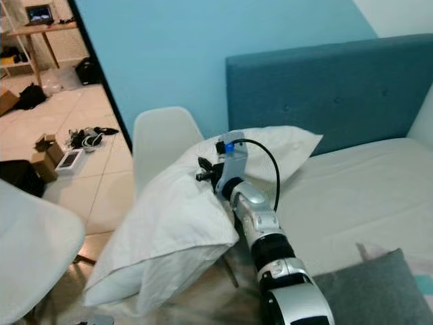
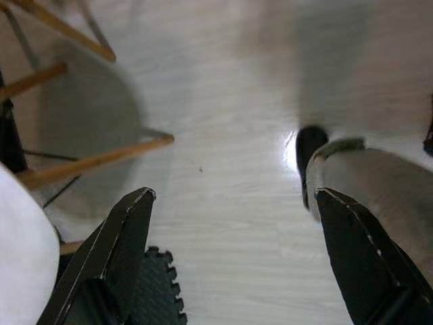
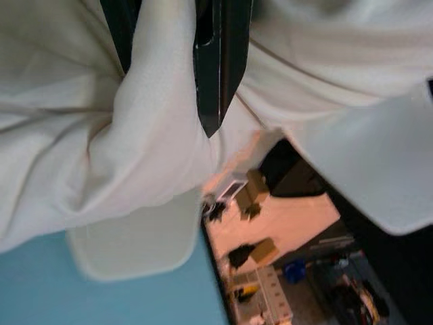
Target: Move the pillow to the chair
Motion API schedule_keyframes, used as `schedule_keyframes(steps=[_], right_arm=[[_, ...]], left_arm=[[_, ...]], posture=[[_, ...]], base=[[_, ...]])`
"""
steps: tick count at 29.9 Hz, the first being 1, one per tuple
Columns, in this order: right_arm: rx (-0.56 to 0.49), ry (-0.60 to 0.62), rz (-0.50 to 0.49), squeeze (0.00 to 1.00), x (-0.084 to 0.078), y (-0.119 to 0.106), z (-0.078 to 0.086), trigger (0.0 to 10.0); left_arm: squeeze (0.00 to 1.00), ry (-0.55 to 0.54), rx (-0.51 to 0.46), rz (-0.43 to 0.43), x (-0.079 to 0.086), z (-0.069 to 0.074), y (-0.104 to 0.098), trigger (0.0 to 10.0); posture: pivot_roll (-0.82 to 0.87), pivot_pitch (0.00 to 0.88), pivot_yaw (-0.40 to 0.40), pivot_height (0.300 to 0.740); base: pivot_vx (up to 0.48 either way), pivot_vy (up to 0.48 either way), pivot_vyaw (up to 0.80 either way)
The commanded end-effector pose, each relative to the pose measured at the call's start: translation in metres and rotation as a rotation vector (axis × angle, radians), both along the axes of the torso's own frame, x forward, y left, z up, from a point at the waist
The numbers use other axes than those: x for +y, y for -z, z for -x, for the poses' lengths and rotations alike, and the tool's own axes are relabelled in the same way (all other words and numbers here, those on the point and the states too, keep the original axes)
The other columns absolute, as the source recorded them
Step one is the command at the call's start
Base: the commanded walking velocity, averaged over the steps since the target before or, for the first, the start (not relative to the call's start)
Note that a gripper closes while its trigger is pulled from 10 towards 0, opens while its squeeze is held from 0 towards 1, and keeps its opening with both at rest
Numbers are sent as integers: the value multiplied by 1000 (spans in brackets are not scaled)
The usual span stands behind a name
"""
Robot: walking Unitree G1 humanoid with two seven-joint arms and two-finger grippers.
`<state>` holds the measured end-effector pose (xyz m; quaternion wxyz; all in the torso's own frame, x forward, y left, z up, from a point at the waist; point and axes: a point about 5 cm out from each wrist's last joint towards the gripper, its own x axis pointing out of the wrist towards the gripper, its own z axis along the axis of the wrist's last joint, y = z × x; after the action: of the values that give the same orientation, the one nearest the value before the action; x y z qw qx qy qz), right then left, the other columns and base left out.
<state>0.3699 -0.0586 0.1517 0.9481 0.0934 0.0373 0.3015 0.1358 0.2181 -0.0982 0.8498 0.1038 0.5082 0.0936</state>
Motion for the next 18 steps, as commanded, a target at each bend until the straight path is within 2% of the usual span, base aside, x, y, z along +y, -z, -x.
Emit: schedule_keyframes(steps=[1,4,8,9,10,11,13,16,18], right_arm=[[-111,-43,-24,0,16,-24,-2,10000],[-112,-41,-22,0,16,-24,-2,10000],[-114,-33,-25,0,15,-24,-2,10000],[-114,-33,-25,0,15,-24,-2,10000],[-121,-28,-15,0,14,-24,-2,10000],[-125,-26,-8,0,13,-23,-2,10000],[-126,-24,-7,0,13,-23,-2,10000],[-125,-24,-9,0,13,-23,-2,10000],[-129,-21,-14,0,13,-23,-2,10000]], left_arm=[[0,-5,15,-15,5,5,1,10000],[0,-6,5,-12,5,2,0,10000],[0,8,-68,-13,3,-16,-7,10000],[0,8,-68,-13,3,-16,-7,10000],[0,15,-137,-18,3,-31,-14,10000],[0,13,-171,-19,3,-38,-18,10000],[0,9,-227,-18,4,-50,-25,10000],[0,12,-256,-17,5,-56,-28,10000],[0,13,-326,-33,8,-72,-39,10000]], posture=[[-68,25,17,740],[-69,25,17,740],[-71,28,19,740],[-71,28,19,740],[-70,31,20,740],[-70,31,20,740],[-65,33,18,740],[-62,34,17,740],[-62,34,21,740]], base=[[0,0,0],[0,0,0],[0,0,0],[0,0,0],[0,0,0],[0,0,0],[0,0,0],[180,0,0],[399,0,0]])
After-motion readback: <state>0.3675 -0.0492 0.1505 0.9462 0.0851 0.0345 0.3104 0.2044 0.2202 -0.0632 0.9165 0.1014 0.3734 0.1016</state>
